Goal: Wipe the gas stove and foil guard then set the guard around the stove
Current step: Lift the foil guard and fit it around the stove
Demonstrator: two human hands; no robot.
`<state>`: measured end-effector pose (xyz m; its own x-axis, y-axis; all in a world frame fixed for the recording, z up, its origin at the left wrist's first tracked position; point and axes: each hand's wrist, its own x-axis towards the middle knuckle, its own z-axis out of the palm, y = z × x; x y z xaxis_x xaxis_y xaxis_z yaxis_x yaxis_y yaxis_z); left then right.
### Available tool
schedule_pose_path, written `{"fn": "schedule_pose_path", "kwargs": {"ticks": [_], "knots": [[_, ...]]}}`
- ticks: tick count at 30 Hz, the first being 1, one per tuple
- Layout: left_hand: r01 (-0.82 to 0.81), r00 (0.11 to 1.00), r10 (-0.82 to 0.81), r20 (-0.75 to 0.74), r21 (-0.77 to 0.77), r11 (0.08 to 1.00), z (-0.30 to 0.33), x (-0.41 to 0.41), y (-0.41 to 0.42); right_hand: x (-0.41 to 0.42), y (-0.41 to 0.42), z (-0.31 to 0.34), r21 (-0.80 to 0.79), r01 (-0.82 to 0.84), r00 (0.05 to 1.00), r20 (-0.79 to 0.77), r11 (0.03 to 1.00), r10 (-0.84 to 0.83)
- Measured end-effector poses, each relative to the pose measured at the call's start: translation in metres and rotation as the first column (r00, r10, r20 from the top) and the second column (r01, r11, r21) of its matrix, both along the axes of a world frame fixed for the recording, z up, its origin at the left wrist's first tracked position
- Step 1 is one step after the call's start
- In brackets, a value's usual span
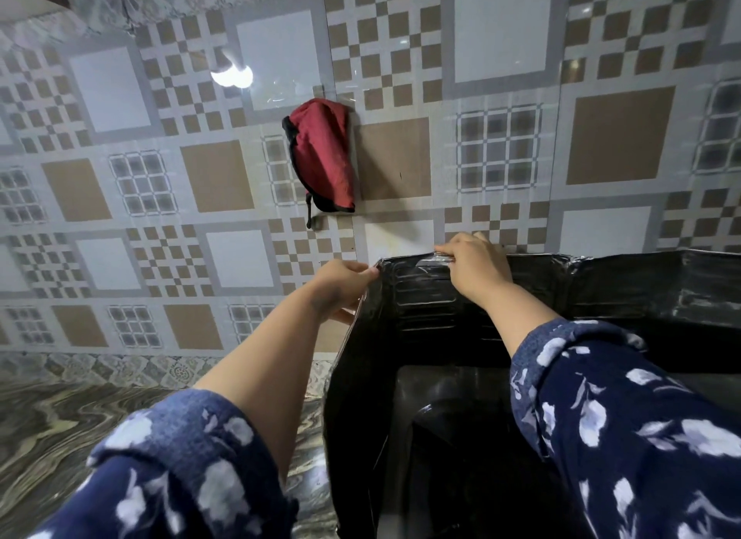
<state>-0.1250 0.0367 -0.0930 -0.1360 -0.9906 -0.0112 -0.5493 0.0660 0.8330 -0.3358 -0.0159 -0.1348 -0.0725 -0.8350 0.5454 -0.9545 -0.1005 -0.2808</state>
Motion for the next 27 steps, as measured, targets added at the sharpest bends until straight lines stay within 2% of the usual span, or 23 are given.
{"fn": "schedule_pose_path", "kwargs": {"ticks": [11, 17, 21, 27], "knots": [[0.023, 0.981, -0.013, 0.192, -0.048, 0.999, 0.007, 0.008, -0.003, 0.019, -0.009, -0.003, -0.020, -0.090, 0.995, -0.045, 0.996, 0.089], [0.048, 0.973, -0.047, 0.227, 0.001, 0.999, 0.007, 0.014, -0.003, 0.031, -0.021, -0.010, -0.023, -0.101, 0.991, 0.088, 0.995, 0.102], [0.034, 0.985, -0.030, 0.168, -0.020, 0.999, 0.009, 0.018, -0.005, 0.041, -0.021, -0.001, -0.036, -0.145, 0.976, 0.157, 0.989, 0.149], [-0.012, 0.999, 0.012, -0.030, -0.020, 1.000, 0.011, 0.013, -0.004, 0.058, -0.025, 0.011, 0.024, -0.148, 0.959, 0.247, 0.989, 0.137]]}}
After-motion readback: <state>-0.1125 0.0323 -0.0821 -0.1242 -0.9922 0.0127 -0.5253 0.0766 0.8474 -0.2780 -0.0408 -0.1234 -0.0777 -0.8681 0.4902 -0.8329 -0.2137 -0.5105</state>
